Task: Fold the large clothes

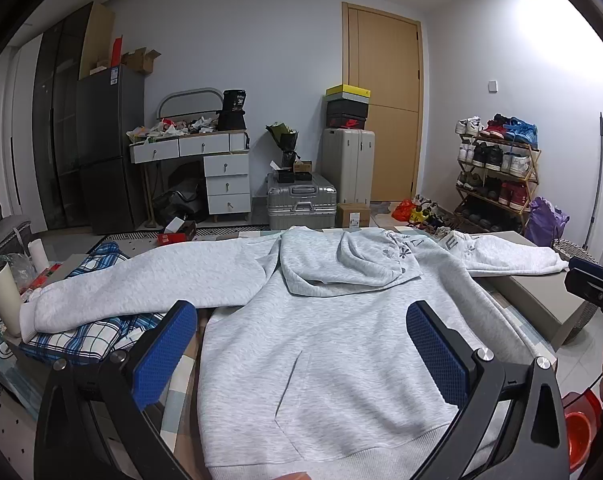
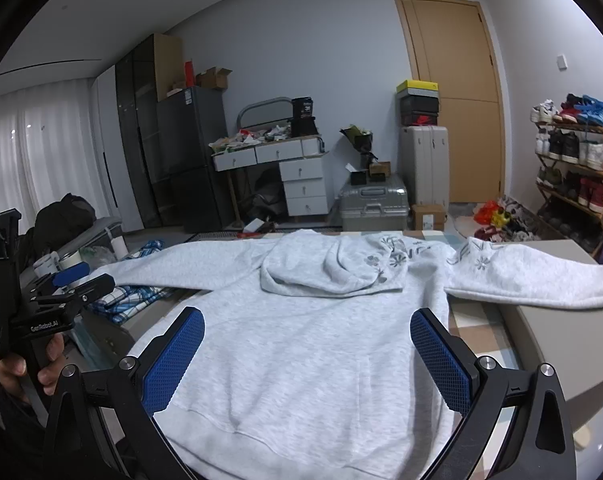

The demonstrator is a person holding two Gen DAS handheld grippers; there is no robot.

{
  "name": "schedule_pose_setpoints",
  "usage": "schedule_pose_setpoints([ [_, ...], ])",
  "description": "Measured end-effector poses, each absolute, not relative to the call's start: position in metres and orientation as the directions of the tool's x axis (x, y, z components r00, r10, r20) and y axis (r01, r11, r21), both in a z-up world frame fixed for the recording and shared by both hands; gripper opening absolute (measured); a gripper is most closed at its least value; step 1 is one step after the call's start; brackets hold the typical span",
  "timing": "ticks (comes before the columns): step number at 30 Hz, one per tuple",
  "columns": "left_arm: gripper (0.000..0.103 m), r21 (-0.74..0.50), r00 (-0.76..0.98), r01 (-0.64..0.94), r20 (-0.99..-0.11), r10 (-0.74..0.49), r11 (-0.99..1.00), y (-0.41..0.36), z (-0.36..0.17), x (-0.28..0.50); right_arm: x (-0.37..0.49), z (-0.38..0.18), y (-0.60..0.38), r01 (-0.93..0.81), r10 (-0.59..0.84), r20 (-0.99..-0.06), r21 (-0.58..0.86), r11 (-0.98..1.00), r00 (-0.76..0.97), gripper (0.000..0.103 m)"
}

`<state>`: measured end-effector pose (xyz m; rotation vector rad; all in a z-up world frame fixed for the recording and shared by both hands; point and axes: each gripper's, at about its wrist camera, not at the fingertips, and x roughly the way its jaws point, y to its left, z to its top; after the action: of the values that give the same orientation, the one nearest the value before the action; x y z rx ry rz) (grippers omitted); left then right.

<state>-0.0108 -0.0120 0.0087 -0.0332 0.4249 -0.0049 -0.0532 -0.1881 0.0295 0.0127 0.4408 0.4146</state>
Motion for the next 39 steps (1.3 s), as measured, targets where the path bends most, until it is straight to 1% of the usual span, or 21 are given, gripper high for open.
schedule_pose_setpoints([
  [29,0.102,-0.031,0.915,-0.006,-0.402,-0.007,0.999,-0.0074,0.0096,-0.0129,-0.0512,0.0266,-0.1858,-0.383,0.38,-0.432,0.085,0.92,0.818,0.103],
  [39,0.102,-0.027,0.911,-0.011,-0.412,-0.001,1.0,-0.0055,0.0077,-0.0105,-0.0481,0.0247,-0.1861,-0.374,0.372,-0.441,0.087,0.923,0.817,0.103],
])
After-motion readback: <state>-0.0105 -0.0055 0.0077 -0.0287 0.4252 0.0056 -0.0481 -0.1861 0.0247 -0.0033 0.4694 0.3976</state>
